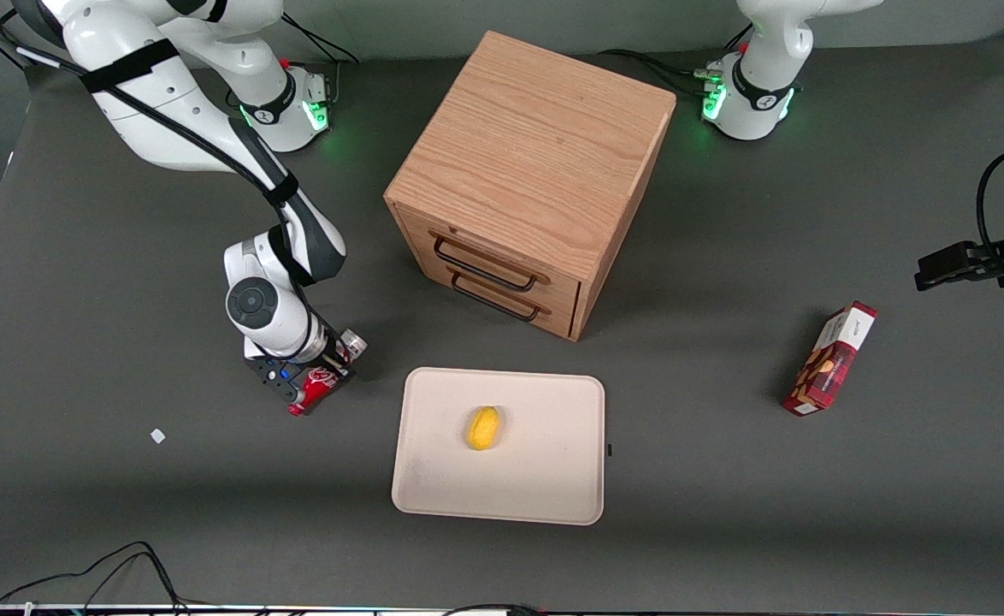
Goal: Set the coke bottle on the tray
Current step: 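Close the right gripper around the bottle's body and lift it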
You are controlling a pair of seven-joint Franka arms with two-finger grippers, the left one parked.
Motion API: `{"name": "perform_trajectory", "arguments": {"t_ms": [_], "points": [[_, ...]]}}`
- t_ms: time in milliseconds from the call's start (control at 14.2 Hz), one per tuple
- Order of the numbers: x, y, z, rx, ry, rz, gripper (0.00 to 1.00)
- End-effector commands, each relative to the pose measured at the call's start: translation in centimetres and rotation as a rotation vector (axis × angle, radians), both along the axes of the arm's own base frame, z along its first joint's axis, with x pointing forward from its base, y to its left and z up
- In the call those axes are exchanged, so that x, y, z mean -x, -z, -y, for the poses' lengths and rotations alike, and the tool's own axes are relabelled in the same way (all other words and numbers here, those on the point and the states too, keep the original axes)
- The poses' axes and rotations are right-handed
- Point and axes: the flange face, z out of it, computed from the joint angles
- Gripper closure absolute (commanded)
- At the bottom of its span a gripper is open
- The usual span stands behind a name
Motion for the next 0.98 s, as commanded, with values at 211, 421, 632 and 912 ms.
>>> {"name": "perform_trajectory", "arguments": {"t_ms": [211, 421, 632, 912], "points": [[-0.6, -3.1, 1.0, 0.025, 0.008, 0.027, 1.0], [-1.0, -8.7, 3.6, 0.041, -0.023, -0.004, 1.0], [-1.0, -15.3, 5.4, 0.04, -0.026, -0.036, 1.0], [-2.0, -23.8, 6.5, 0.006, -0.052, -0.115, 1.0]]}}
